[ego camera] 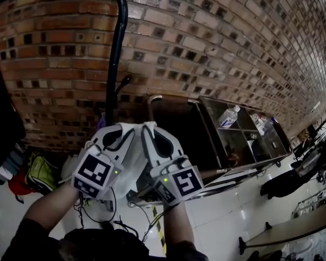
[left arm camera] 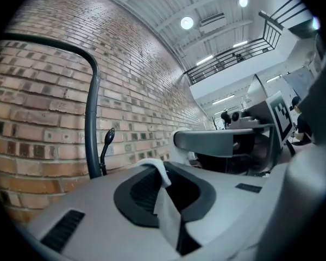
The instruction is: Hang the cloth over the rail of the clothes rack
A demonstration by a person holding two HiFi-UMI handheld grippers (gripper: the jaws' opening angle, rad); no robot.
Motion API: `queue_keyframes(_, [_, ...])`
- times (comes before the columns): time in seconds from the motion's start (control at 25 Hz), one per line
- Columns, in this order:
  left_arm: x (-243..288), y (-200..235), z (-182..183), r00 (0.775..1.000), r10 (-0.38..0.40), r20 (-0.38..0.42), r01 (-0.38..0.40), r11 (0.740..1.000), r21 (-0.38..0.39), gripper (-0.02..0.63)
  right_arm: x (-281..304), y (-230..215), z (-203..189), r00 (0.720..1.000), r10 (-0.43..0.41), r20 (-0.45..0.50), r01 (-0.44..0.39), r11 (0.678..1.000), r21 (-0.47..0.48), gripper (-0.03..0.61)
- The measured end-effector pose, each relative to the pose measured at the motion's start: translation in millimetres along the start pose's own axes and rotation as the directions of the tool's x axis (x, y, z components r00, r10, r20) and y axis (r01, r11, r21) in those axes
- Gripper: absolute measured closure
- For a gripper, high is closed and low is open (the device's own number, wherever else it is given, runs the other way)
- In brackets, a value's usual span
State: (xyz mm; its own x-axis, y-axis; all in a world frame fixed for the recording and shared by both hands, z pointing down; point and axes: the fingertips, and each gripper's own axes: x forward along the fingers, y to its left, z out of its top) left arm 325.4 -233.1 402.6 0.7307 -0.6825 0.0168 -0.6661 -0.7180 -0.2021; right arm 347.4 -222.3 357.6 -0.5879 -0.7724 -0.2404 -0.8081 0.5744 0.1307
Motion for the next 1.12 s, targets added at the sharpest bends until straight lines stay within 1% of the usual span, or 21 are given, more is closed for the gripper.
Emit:
queue_keyframes(0.12, [22.3,13.3,9.5,1.000,0.019,0.000,-0.019,1.000,-0.008,0.588,14.7,-14.8,1.8,0.999,0.046,-0.012,-0.046,0.999,0.002,0.534])
queue_keyframes(0.24, [44.1,21.5,22.1,0.999,0.030,0.011,-0.030,1.000,0.001,0.588,26.5,-30.7,5.7,0.999,0.041,0.006,-0.041,0.999,-0.010,0.534])
queue_keyframes(0.36, [62.4,33.0,38.9,0.997,0.055,0.046,-0.056,0.998,0.032,0.588,37.4,-51.3,18.5,0.999,0.002,0.051,0.001,0.999,-0.050,0.534])
queue_keyframes(0.48, [74.0,46.9,57.7,0.994,0.064,0.086,-0.067,0.997,0.037,0.588,44.6,-73.0,34.3,0.996,-0.043,0.080,0.050,0.994,-0.093,0.534])
queue_keyframes(0.64, [87.5,55.6,96.1,0.989,0.008,0.148,-0.016,0.998,0.056,0.588,49.8,-104.3,66.5,0.988,-0.114,0.108,0.131,0.977,-0.168,0.534])
queue_keyframes(0.76, [95.7,59.4,126.7,0.979,-0.024,0.202,0.010,0.997,0.073,0.588,55.7,-119.6,88.2,0.981,-0.142,0.130,0.166,0.968,-0.189,0.534])
queue_keyframes(0.96, [110.8,67.5,166.0,0.952,-0.030,0.305,-0.003,0.994,0.108,0.588,65.5,-136.4,118.7,0.971,-0.167,0.172,0.197,0.964,-0.179,0.534])
queue_keyframes(1.12, [118.5,79.6,186.9,0.934,-0.022,0.356,-0.016,0.995,0.103,0.588,78.6,-147.3,137.0,0.967,-0.164,0.195,0.199,0.964,-0.177,0.534])
